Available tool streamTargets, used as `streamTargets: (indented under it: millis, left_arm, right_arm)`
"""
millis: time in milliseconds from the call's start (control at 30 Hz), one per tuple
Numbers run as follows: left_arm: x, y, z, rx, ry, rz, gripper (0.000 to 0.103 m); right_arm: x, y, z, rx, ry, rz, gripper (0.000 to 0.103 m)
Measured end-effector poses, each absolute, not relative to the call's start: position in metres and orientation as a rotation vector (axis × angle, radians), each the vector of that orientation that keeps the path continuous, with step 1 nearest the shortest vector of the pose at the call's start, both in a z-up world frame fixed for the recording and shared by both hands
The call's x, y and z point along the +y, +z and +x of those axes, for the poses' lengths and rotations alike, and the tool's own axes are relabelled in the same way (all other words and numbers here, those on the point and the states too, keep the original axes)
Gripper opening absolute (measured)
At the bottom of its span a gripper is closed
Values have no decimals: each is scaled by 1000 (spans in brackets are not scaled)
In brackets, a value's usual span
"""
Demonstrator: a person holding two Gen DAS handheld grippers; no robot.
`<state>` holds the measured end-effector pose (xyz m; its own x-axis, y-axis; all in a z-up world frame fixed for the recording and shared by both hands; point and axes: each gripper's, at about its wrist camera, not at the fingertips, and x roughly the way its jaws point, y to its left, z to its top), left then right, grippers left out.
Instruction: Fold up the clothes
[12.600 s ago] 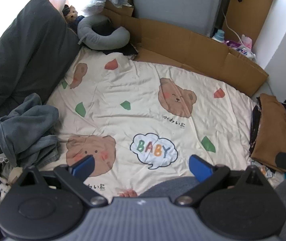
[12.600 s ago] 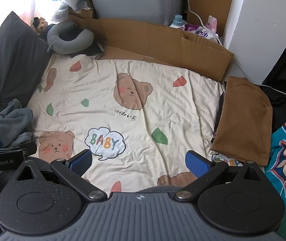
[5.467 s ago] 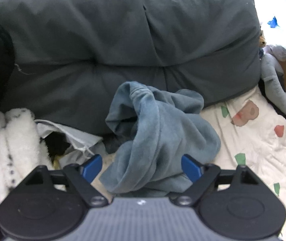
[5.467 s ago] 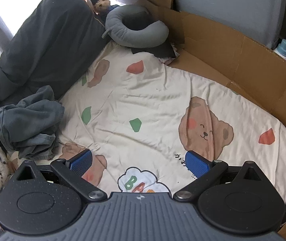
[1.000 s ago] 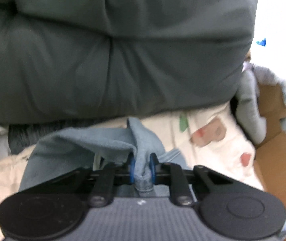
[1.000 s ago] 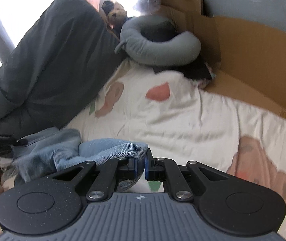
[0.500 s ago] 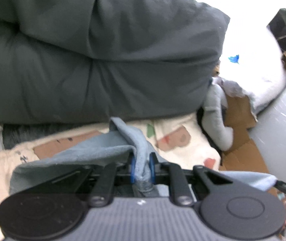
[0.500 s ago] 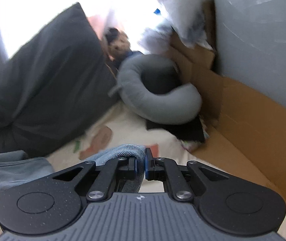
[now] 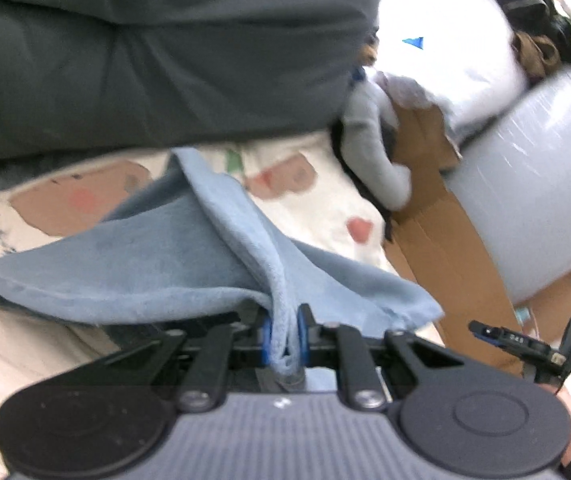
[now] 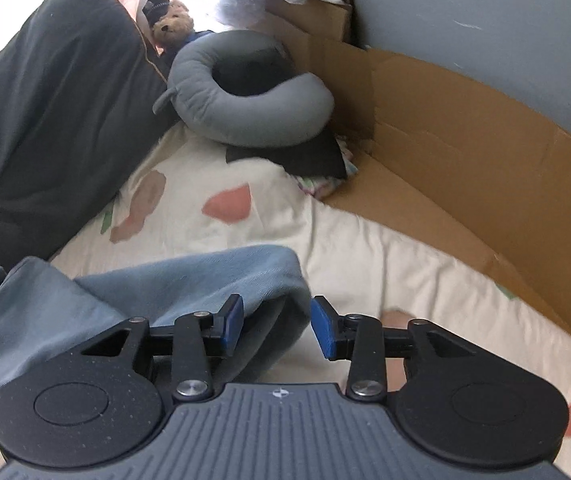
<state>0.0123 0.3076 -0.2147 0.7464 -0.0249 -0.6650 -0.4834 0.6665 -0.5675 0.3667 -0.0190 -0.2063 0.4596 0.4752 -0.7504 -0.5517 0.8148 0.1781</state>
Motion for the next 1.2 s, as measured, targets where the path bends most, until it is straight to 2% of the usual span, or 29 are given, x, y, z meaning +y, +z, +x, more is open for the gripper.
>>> streamTargets:
  millis: [300,600,1200]
  left_arm:
    - [253,-230,45,776,126,-813,13]
    - [205,-243,92,896,10,-740,12]
    - [117,-262,188,965,-134,-669,11]
  right_arm:
    - [-76,-217,303,904,635,23,46]
    - [-104,-251,247,947,622,206,46]
    - [-125,-266,233,945,667,364,46]
